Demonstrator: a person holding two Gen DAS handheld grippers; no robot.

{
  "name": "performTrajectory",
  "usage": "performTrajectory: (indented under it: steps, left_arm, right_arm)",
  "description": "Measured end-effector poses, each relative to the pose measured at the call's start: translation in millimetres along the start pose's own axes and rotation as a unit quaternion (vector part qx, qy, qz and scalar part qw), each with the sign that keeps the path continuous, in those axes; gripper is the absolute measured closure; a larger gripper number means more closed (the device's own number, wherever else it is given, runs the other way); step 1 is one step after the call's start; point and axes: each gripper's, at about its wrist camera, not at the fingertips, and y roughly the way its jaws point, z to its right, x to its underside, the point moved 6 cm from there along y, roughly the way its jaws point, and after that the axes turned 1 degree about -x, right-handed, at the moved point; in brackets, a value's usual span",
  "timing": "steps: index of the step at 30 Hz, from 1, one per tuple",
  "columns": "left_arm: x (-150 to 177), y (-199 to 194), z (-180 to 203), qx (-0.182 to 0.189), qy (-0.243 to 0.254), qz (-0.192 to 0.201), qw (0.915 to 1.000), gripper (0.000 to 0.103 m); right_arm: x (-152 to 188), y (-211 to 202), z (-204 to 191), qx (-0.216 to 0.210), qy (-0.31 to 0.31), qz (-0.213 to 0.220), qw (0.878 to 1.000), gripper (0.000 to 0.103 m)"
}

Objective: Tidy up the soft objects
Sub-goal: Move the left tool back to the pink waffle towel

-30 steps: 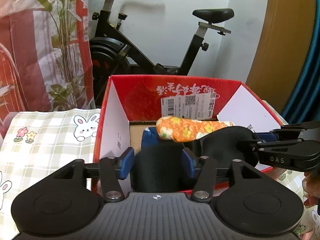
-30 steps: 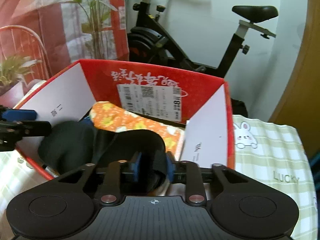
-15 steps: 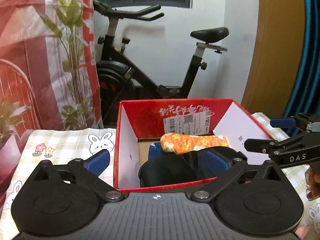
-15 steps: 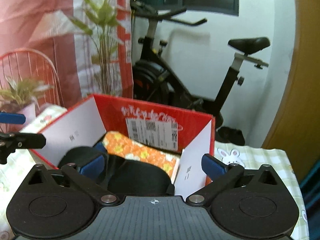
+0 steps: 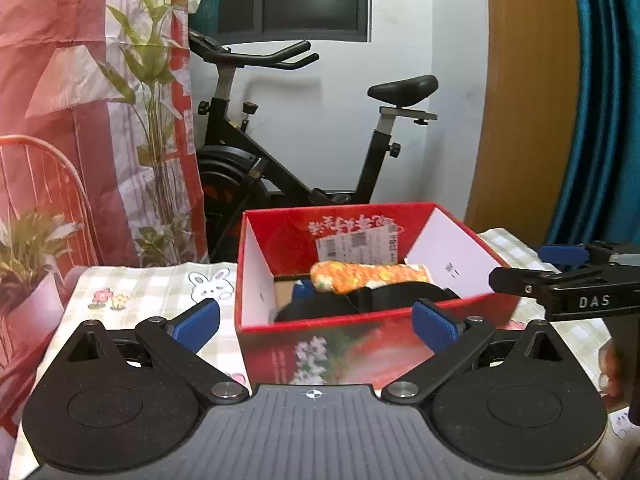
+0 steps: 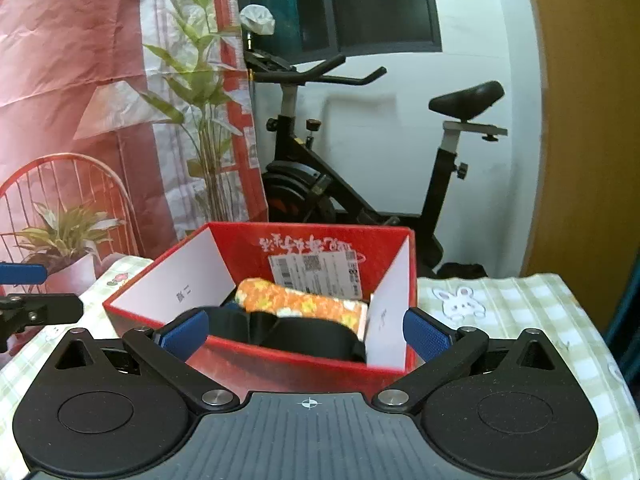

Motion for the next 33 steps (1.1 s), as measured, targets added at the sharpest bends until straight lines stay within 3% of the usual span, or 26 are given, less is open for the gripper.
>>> performTrajectory:
  steps: [8, 18, 26, 33]
  left_arm:
    - [33, -18, 11, -0.002, 0.018, -0.004, 0.9998, 0.0]
    - [73, -23, 11, -0.004, -0.008, -0.041, 0.9991, 0.0]
    - [102, -32, 16, 0.001, -0.019, -0.066, 0.9976, 0.0]
    - [119, -36, 7, -0.001, -0.053, -0.081, 0.9953, 0.0]
  right_arm:
    - [32, -23, 2, -0.024, 0.024, -0.008, 0.999, 0.0]
    - [75, -53, -17, -0.04, -0.016, -0.019, 0.999, 0.0]
    - [105, -62, -27, -0.028, -0.045, -0.036, 0.998, 0.0]
    - [126, -67, -21, -0.018, -0.035, -0.055, 0.998, 0.0]
